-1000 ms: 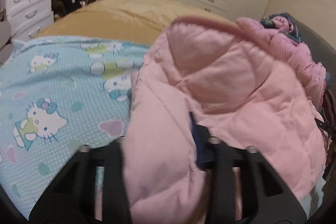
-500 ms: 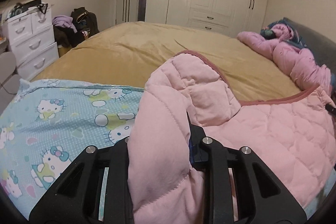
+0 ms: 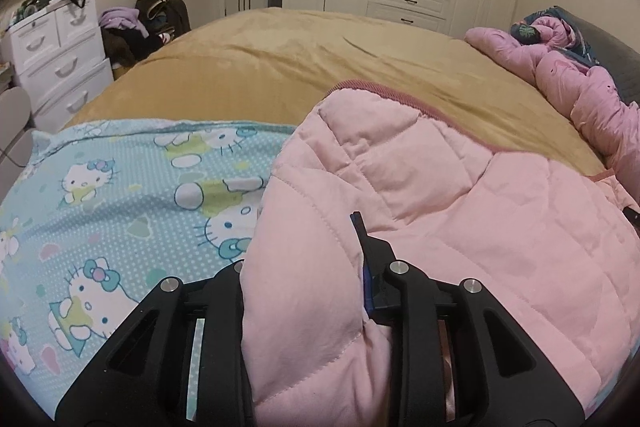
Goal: Fold large clothes
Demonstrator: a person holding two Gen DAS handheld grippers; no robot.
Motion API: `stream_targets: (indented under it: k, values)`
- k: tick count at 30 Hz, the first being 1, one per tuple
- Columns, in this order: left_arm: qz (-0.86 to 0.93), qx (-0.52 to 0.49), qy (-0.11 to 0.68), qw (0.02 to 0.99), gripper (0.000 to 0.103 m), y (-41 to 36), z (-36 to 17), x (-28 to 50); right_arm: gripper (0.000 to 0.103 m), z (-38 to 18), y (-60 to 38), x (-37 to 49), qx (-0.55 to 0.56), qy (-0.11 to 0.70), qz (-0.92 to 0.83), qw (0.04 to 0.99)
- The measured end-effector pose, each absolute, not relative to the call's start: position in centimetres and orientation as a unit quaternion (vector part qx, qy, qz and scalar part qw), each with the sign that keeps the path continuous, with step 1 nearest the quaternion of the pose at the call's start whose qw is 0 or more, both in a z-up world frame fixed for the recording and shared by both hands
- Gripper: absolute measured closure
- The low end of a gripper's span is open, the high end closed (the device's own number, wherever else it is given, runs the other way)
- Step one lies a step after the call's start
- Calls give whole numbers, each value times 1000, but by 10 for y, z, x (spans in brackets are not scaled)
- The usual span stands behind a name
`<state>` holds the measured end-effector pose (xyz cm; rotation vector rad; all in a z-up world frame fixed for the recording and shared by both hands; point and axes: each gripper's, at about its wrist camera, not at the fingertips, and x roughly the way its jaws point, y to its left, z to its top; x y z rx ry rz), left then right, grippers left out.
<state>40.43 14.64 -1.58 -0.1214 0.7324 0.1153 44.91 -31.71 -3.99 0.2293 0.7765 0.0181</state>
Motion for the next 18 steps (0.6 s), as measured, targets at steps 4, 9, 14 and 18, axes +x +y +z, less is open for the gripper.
stream_targets:
  k: [4, 9, 14, 18]
  values:
    - [56, -65, 365, 927, 80, 148, -25, 406, 79, -53, -318, 451, 117, 394, 3, 912]
    - [54, -76, 371, 924, 77, 151, -32, 407, 71, -69, -322, 453, 134, 414, 5, 900]
    - [62, -65, 374, 923, 68, 146, -34, 402, 58, -77, -323, 447, 141, 421, -12, 896]
    - [71, -47, 380, 921, 61, 141, -26, 394, 51, -73, -326, 440, 148, 430, -19, 890]
